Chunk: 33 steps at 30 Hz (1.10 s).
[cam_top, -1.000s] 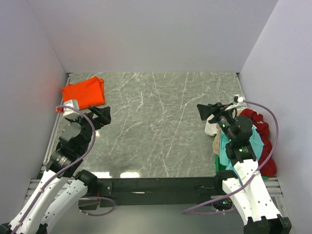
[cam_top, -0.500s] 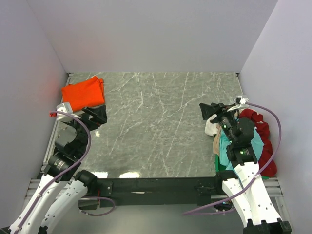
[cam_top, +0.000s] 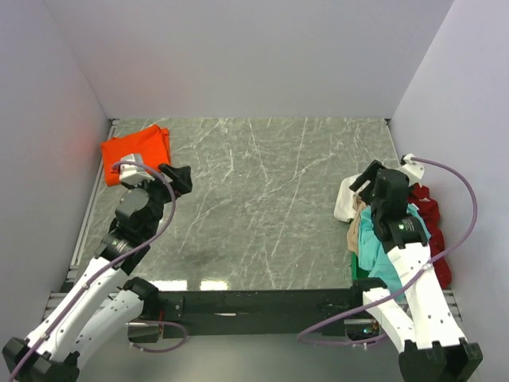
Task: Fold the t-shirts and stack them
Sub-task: Grab the tshirt from the pile
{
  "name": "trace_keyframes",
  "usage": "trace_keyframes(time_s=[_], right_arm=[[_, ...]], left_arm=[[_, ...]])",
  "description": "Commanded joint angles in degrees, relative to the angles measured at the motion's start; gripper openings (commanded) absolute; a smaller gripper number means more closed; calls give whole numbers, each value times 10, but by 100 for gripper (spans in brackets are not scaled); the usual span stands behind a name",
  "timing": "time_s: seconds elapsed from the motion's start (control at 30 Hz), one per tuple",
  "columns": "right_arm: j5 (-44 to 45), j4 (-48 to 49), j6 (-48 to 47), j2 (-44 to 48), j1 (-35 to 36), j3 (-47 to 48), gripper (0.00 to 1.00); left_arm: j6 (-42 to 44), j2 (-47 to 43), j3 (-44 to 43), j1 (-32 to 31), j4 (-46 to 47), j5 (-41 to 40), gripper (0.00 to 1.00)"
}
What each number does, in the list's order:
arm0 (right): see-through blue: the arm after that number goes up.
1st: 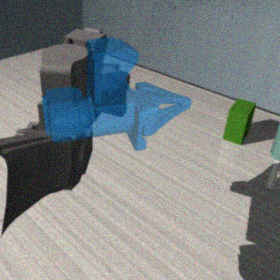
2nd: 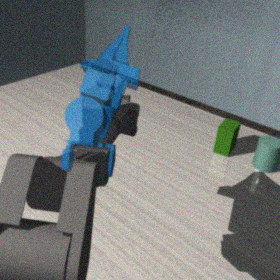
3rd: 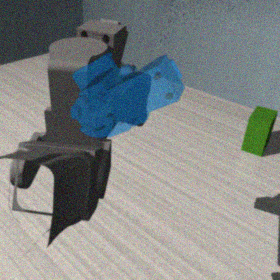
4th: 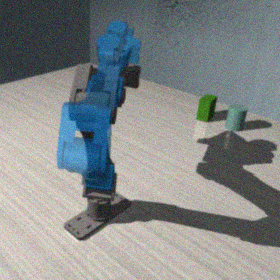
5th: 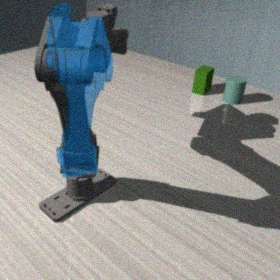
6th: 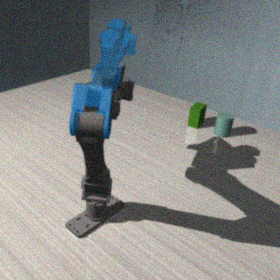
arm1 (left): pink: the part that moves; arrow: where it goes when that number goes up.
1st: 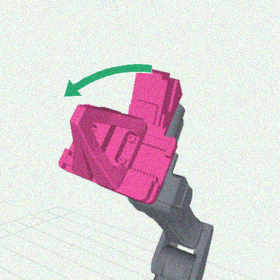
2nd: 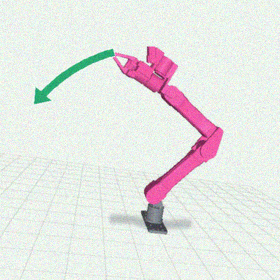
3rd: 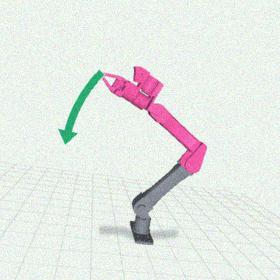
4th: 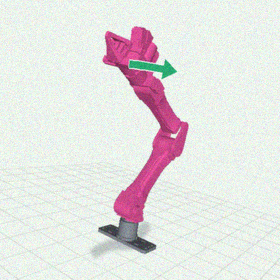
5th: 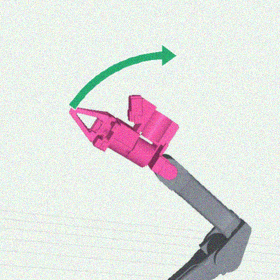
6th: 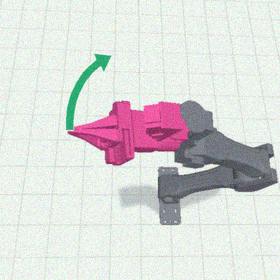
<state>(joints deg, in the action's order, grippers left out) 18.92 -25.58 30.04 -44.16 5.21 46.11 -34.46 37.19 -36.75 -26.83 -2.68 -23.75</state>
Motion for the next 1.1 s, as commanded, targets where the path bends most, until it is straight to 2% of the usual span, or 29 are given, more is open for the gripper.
trace_keyframes(time_s=[0.0, 0.23, 0.53, 0.87, 0.97, 1.07], right_arm=[[89, -131, 8, -43, -4, 40, 81], [108, -155, 12, -137, -27, 28, 81], [64, -141, 13, -154, -90, 12, 78], [38, -118, 17, -221, -98, 1, 70], [39, -115, 18, -243, -98, 2, 66], [41, -119, 17, -255, -98, 7, 51]], left_arm=[[25, 21, -1, 2, 65, 34, 99], [39, 67, 2, 2, 109, 67, 99], [50, 97, 4, 3, 137, 77, 99], [62, 111, 2, 4, 137, 74, 99], [64, 108, 5, 4, 139, 70, 100], [65, 104, 6, 5, 139, 67, 99]])
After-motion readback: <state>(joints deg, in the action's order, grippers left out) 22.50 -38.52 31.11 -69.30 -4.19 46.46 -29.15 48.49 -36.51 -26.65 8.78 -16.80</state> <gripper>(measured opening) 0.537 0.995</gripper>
